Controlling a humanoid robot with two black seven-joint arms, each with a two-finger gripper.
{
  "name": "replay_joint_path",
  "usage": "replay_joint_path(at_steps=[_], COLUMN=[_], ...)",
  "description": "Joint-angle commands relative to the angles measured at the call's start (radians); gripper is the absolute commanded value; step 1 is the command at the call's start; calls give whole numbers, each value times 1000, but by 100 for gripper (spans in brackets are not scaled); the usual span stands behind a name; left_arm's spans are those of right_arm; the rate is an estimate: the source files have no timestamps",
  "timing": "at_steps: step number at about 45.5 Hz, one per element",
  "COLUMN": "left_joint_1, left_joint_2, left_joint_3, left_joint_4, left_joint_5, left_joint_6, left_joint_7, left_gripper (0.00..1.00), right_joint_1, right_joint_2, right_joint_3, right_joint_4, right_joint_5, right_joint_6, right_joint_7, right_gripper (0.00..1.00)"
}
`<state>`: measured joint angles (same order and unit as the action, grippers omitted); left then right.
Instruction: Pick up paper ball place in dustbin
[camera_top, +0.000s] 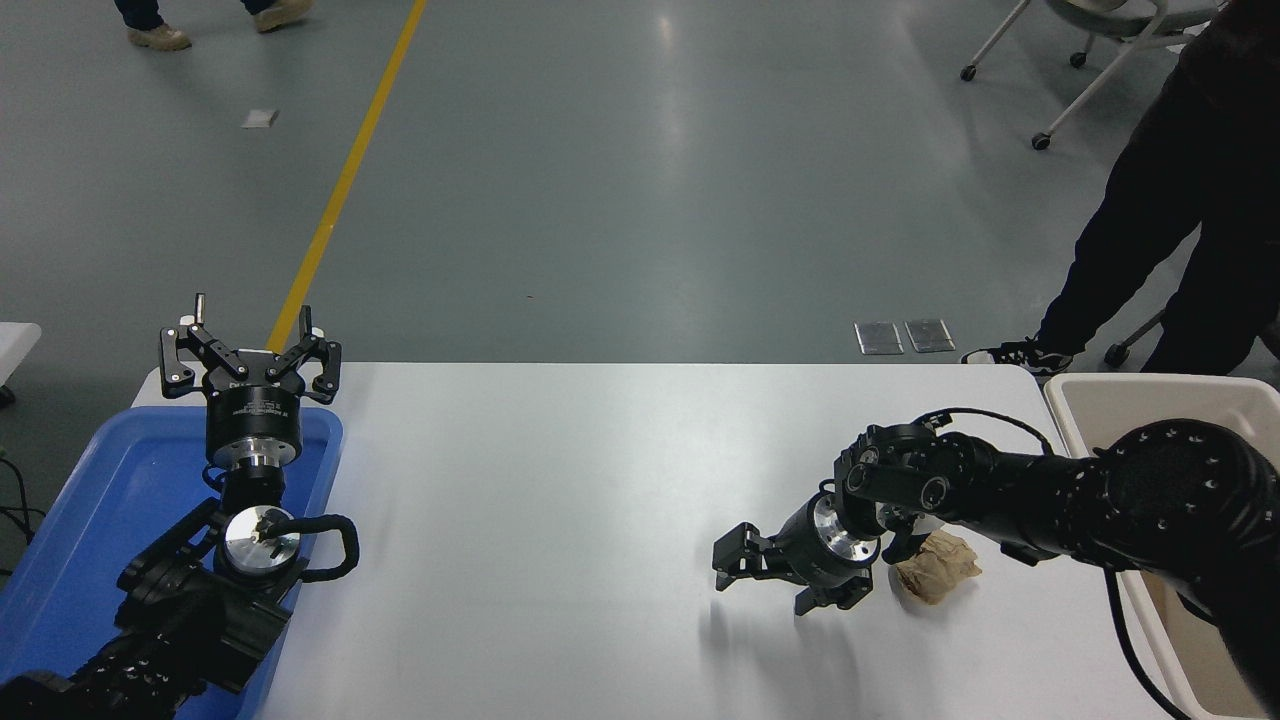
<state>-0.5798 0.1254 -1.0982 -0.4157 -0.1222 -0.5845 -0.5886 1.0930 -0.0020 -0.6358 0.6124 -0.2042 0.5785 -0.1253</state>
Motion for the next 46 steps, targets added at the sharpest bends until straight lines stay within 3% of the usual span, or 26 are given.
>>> replay_joint_path(at_steps=[1, 11, 27, 46], left_joint_1=[0, 0, 0, 0], left_joint_2=[0, 2, 2, 4], left_joint_3=[0, 3, 4, 3], left_joint_4=[-2, 0, 0, 0], left_joint_5=[3, -1, -1, -2], left_joint_6=[-1, -1, -1, 0], left_joint_7=[0, -2, -2, -2], left_gripper=[99, 99, 99, 99], right_joint_1=[-22, 14, 318, 918], right_joint_2=[2, 2, -4, -435], right_joint_3=[-1, -2, -18, -188], right_joint_4=[-28, -17, 154, 592], right_joint_5=[-8, -8, 11, 12], right_joint_6=[0, 3, 26, 104], right_joint_7=[0, -7, -62, -63], right_gripper=[100, 100, 100, 100])
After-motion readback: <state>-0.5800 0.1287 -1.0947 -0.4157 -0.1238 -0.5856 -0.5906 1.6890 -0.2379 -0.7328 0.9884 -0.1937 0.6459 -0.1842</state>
